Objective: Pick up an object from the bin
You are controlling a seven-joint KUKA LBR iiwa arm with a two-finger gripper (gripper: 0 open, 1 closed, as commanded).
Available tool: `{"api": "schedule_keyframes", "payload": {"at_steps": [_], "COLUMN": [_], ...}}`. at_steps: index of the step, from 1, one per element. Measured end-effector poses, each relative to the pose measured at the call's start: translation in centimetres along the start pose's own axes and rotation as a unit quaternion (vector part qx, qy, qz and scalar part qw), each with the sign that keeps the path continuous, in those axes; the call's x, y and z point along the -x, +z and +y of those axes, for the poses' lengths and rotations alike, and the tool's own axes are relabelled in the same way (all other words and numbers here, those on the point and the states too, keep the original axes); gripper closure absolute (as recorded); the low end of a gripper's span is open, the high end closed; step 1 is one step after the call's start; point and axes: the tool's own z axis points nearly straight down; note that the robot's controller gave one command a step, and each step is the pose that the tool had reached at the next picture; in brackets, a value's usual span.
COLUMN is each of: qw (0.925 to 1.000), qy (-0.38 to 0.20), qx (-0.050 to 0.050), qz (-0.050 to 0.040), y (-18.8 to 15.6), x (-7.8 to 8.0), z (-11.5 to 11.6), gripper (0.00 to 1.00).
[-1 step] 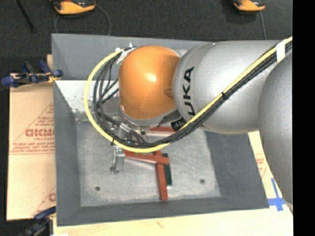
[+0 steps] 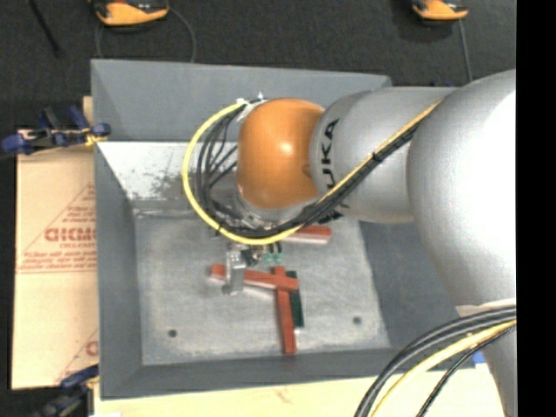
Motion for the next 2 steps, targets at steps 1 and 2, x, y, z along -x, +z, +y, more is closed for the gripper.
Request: {"api": "schedule_keyframes", "payload": {"at_steps": [1,2], "qw": [1.0,1.0], "qy": [0.0,0.001], "qx": [0.001,0.002], "qz": [-0.0002,-0.0016], "y": [4.42,4.13], "x": [1.53,1.58], "z": [-3.44,-3.16], "gripper": [0.0,1.0]}}
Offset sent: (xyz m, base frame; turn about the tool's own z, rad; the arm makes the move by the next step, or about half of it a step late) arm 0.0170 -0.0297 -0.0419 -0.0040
